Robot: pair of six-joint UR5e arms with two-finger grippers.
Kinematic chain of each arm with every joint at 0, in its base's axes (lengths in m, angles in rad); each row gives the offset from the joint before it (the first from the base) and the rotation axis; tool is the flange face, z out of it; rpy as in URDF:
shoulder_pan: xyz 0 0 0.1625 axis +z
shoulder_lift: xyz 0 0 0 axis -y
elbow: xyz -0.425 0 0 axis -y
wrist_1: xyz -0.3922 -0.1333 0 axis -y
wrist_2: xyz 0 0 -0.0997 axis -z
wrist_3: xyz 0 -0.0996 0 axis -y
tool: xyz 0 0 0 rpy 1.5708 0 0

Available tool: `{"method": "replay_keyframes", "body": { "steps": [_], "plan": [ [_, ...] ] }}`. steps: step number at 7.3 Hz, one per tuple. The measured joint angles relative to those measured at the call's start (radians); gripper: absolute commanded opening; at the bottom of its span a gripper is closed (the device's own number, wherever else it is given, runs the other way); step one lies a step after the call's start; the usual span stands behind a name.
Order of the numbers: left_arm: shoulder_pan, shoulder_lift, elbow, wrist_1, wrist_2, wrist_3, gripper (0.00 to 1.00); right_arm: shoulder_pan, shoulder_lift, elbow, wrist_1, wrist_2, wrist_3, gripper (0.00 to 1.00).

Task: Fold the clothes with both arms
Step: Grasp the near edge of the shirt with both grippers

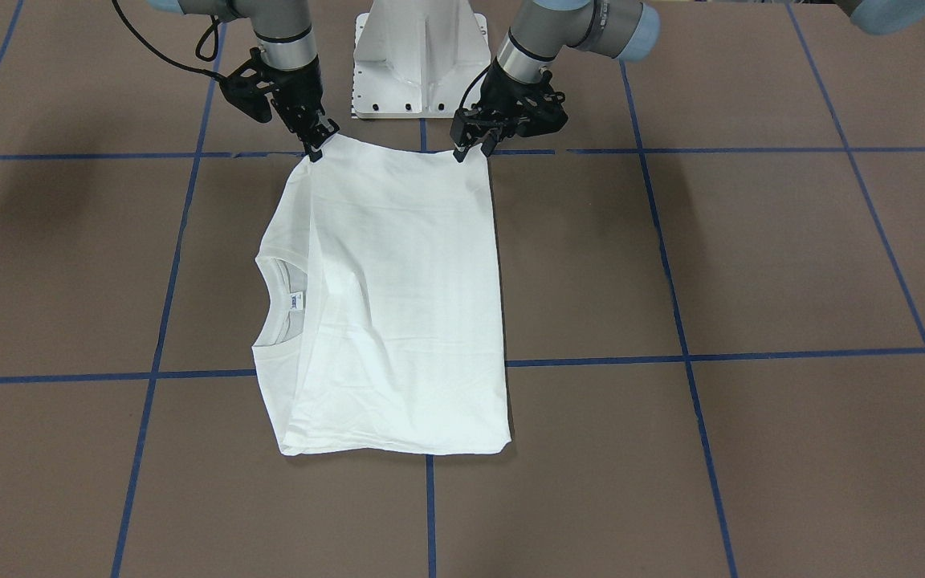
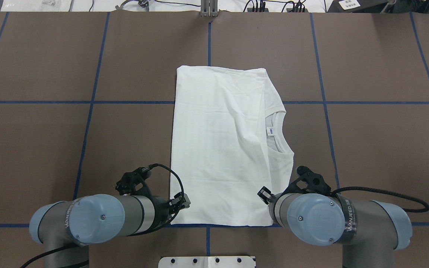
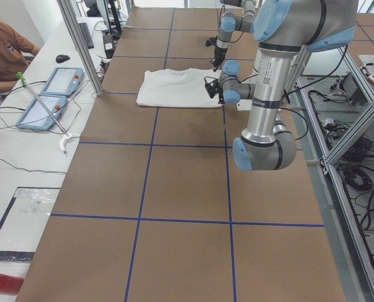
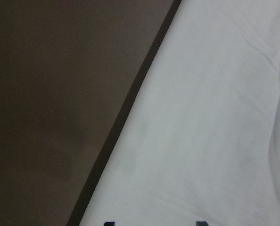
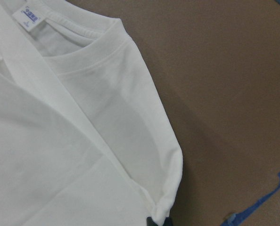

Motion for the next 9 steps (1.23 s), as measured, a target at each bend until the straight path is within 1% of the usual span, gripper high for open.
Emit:
{"method": "replay_keyframes", "body": {
  "steps": [1, 2, 3, 4, 9],
  "plan": [
    [0.012, -0.002, 0.0, 0.035, 0.001, -0.004, 0.64, 0.0, 0.001, 0.0, 0.0, 0.0, 0.0, 0.0],
    [0.019, -0.005, 0.001, 0.062, 0.002, -0.005, 0.6, 0.0, 0.004, 0.0, 0.0, 0.0, 0.0, 0.0],
    [0.023, -0.007, 0.003, 0.074, 0.001, -0.005, 0.43, 0.0, 0.006, 0.0, 0.0, 0.0, 0.0, 0.0],
    [0.029, -0.008, 0.004, 0.078, 0.001, -0.008, 0.0, -0.001, 0.008, 0.0, 0.0, 0.0, 0.0, 0.0],
    [0.026, -0.01, -0.007, 0.087, 0.001, -0.028, 0.0, -0.001, 0.008, 0.0, 0.0, -0.001, 0.0, 0.0]
  ]
}}
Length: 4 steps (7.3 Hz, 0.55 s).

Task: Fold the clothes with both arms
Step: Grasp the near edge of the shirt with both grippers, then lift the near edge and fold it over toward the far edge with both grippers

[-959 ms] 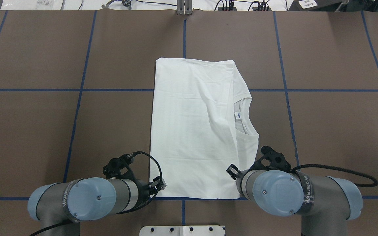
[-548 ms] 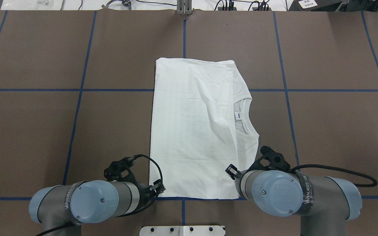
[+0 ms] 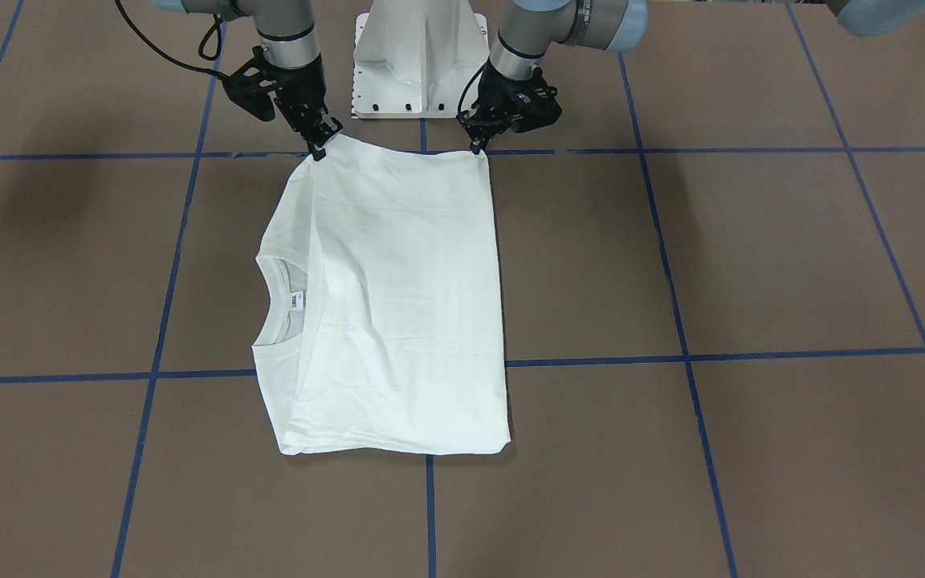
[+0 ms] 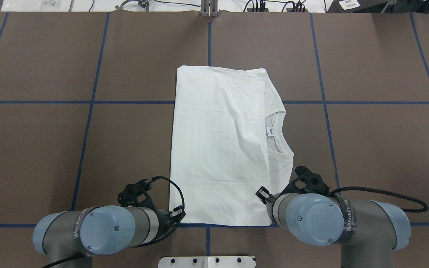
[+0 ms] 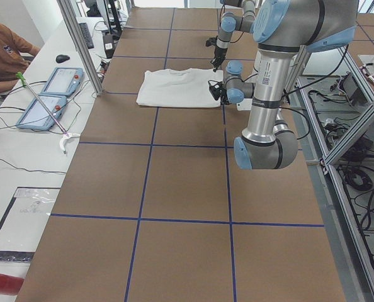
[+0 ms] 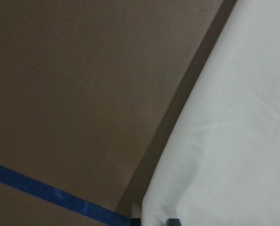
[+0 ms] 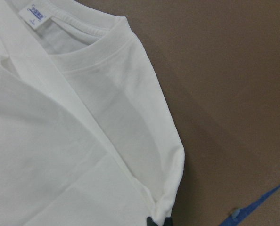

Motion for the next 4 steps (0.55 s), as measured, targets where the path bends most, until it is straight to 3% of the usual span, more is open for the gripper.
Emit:
{"method": "replay_keyframes", "body": {
  "steps": [2, 4],
  "plan": [
    [-0.007, 0.008, -0.067, 0.006, 0.0, -0.005, 0.0, 0.0, 0.001, 0.01, 0.001, 0.0, 0.0, 0.0],
    [0.0, 0.018, -0.209, 0.076, 0.0, -0.039, 0.0, -0.005, -0.013, 0.064, 0.001, 0.001, 0.001, 0.0]
  ]
}}
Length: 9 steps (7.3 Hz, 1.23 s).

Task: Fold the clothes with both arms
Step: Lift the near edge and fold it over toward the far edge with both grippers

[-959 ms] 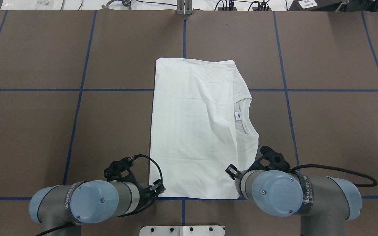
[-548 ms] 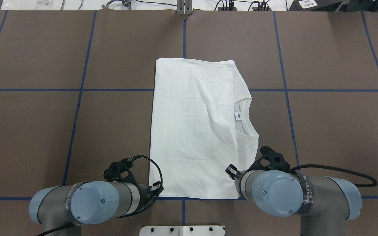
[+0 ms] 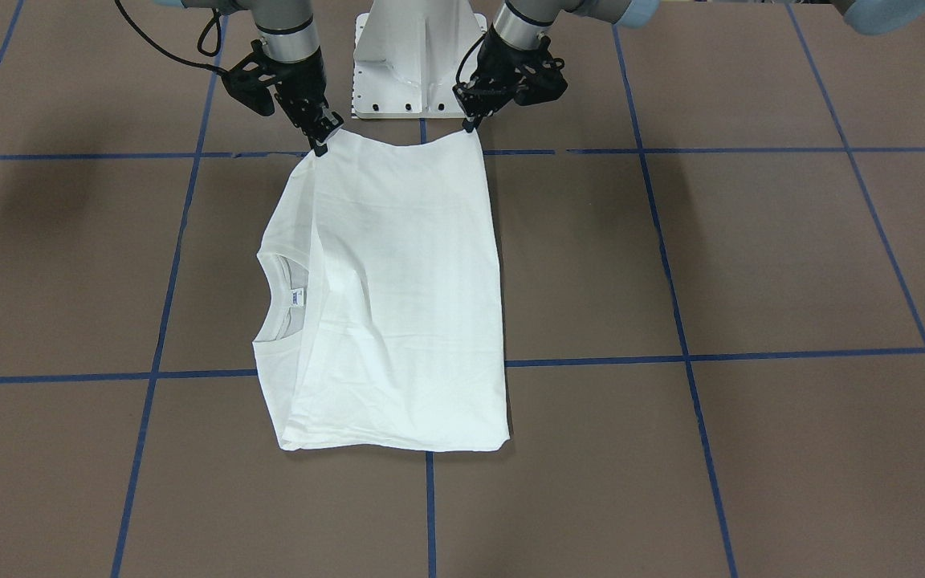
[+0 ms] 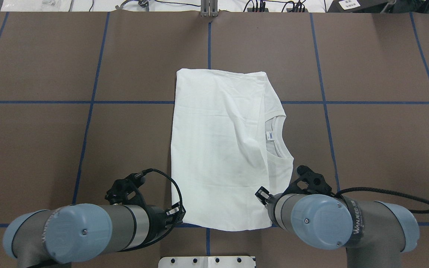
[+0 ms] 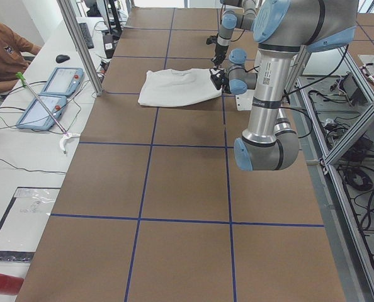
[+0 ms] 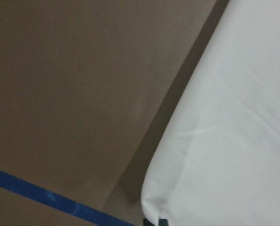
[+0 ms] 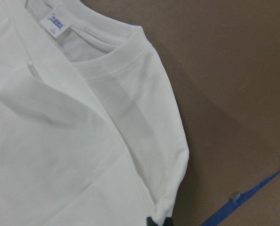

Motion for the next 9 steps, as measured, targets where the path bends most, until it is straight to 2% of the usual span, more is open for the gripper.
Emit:
{"method": "replay_keyframes", "body": {
  "steps": [2, 3, 4, 6, 9],
  "plan": [
    [-0.005, -0.005, -0.131, 0.081, -0.005, -0.024, 0.0, 0.002, -0.045, 0.119, -0.001, 0.011, 0.002, 0.0],
    [-0.036, -0.025, -0.151, 0.114, -0.009, -0.009, 0.0, 0.022, -0.05, 0.152, -0.001, 0.014, 0.001, 0.0],
    [-0.101, -0.065, -0.114, 0.132, -0.012, 0.041, 0.0, 0.077, -0.033, 0.138, 0.0, 0.03, -0.014, 0.0],
    [-0.239, -0.138, 0.045, 0.104, -0.015, 0.175, 0.0, 0.246, 0.071, -0.01, 0.005, 0.143, -0.119, 0.0],
    [-0.37, -0.226, 0.314, -0.067, -0.043, 0.269, 0.0, 0.425, 0.222, -0.249, 0.009, 0.254, -0.272, 0.0]
  ]
}}
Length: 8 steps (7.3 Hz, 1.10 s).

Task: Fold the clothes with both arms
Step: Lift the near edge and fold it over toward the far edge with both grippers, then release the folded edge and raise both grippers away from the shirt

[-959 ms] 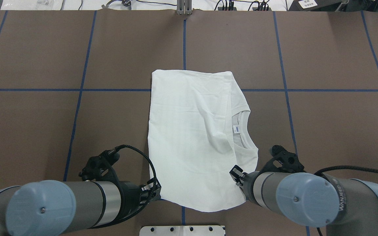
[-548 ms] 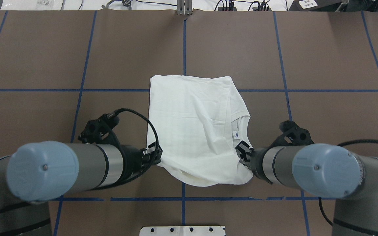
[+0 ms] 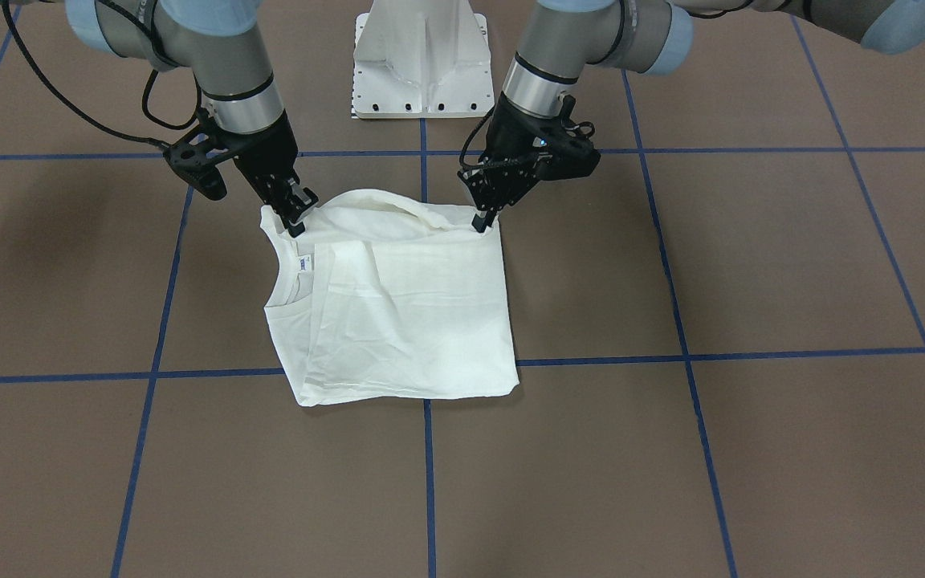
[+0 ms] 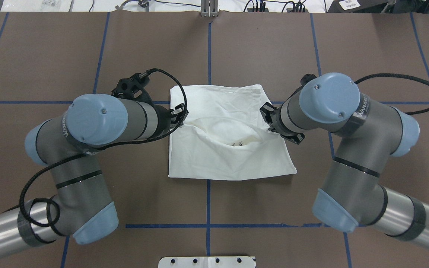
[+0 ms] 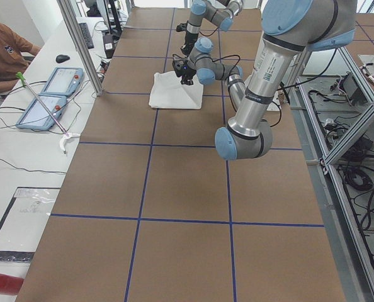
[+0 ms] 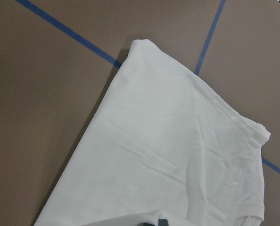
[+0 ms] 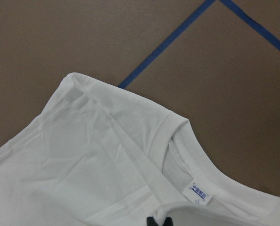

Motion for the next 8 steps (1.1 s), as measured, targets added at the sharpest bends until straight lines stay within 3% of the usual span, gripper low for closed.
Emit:
{"method": "replay_keyframes", "body": {
  "steps": [4, 5, 6, 7, 8],
  "plan": [
    [-0.076, -0.059, 0.175, -0.116, -0.022, 0.06, 0.0, 0.1, 0.171, -0.244, 0.003, 0.07, -0.097, 0.0],
    [-0.085, -0.061, 0.221, -0.165, -0.022, 0.069, 0.23, 0.112, 0.197, -0.3, 0.022, 0.08, -0.114, 0.95],
    [-0.101, -0.066, 0.27, -0.207, -0.022, 0.093, 0.64, 0.122, 0.209, -0.362, 0.078, 0.084, -0.124, 1.0],
    [-0.133, -0.081, 0.325, -0.235, -0.022, 0.145, 0.73, 0.143, 0.222, -0.434, 0.137, 0.091, -0.154, 1.0],
    [-0.169, -0.097, 0.387, -0.268, -0.023, 0.2, 0.73, 0.183, 0.239, -0.509, 0.175, 0.113, -0.232, 1.0]
  ]
}}
